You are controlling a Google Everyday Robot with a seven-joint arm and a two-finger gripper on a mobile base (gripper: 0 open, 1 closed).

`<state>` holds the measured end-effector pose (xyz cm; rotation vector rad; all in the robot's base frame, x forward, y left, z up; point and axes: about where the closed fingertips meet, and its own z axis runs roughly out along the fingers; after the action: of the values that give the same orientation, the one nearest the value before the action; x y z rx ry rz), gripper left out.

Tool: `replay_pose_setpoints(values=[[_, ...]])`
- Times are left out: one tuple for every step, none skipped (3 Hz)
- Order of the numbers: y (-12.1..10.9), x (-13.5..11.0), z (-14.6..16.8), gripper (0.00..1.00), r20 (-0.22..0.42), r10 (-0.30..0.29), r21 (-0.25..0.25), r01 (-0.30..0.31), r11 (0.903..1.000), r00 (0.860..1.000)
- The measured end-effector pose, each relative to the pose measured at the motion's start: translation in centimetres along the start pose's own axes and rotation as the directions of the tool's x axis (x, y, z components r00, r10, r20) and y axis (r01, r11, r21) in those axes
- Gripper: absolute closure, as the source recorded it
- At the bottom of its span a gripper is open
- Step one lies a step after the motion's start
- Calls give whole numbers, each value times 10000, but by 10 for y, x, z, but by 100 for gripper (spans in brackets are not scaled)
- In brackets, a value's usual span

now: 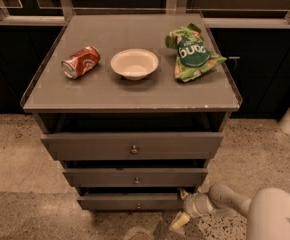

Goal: Open bottom drawer

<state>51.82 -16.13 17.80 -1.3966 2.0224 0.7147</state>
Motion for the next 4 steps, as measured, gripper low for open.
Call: replay_pose_setpoints(values=[[0, -1, -2, 0, 0, 7, 1, -7, 10000, 10000], [18, 4, -17, 0, 319, 503, -587, -484, 9971, 9982], [19, 4, -18, 0, 335, 531, -616, -510, 9968, 9980], [33, 4, -25, 0, 678, 718, -1226, -631, 9905, 9951]])
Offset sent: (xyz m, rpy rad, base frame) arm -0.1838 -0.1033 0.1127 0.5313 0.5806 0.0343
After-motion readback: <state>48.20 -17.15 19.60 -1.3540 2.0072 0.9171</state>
